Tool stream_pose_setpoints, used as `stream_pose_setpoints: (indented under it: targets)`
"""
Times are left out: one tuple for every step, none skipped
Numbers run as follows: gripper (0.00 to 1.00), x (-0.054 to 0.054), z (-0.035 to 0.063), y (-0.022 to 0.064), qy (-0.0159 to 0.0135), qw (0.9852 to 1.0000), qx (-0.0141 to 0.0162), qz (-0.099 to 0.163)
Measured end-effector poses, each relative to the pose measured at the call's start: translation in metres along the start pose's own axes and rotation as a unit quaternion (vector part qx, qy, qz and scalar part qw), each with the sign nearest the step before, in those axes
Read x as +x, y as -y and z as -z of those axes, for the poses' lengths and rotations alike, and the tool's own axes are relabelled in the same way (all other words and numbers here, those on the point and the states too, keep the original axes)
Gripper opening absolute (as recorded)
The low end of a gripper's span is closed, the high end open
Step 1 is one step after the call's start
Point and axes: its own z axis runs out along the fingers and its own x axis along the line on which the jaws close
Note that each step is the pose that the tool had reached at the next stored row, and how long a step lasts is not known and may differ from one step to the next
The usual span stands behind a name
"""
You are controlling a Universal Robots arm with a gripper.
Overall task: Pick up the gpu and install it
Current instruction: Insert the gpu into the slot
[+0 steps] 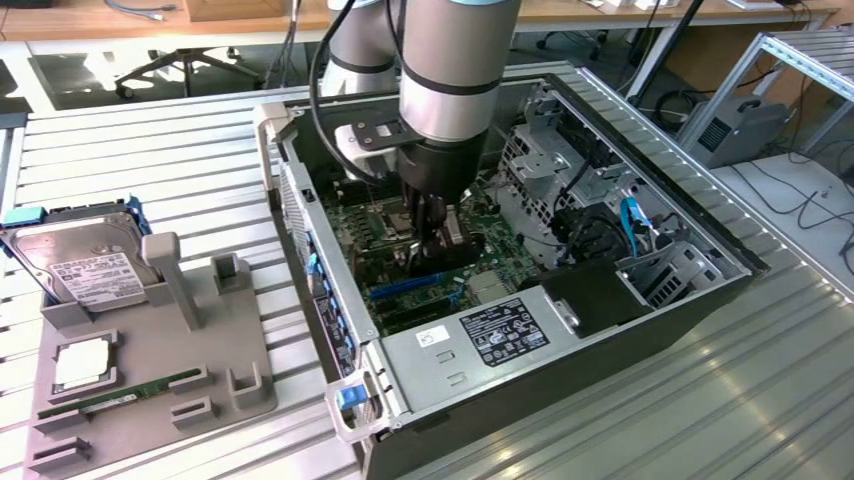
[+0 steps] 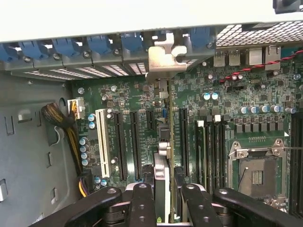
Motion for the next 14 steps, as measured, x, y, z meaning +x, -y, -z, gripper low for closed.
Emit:
stream_pose_setpoints:
  targets:
    - [0.27,-0.001,-0.0001,-0.0001,-0.0020,1.0000,0.0001,0.000]
    - [0.27,-0.002,-0.0003,-0.0001,-0.0042,1.0000,0.0003,0.000]
    - [0.27,-0.003,-0.0004,-0.0002,-0.0061,1.0000,0.0004,0.000]
    - [0.27,-0.006,-0.0019,-0.0011,-0.0131,0.9999,0.0009,0.001]
    - [0.27,-0.006,-0.0050,-0.0055,-0.0132,0.9999,0.0008,0.001]
    - [0.27,-0.007,-0.0060,-0.0113,-0.0132,0.9999,0.0008,0.001]
    - [0.27,-0.008,-0.0082,-0.0154,-0.0131,0.9999,0.0009,0.001]
    - [0.27,-0.008,-0.0117,-0.0156,-0.0132,0.9999,0.0008,0.001]
    - [0.27,-0.008,-0.0183,-0.0159,-0.0134,0.9999,0.0007,0.000]
    - [0.27,-0.008,-0.0205,-0.0160,-0.0131,0.9999,0.0008,0.000]
    - [0.27,-0.008,-0.0205,-0.0160,-0.0130,0.9999,0.0008,0.000]
    - [0.27,-0.010,-0.0207,-0.0161,-0.0119,0.9999,0.0008,0.002]
    - [0.27,-0.010,-0.0207,-0.0161,-0.0119,0.9999,0.0008,0.002]
    - [0.27,-0.010,-0.0207,-0.0160,-0.0119,0.9999,0.0008,0.002]
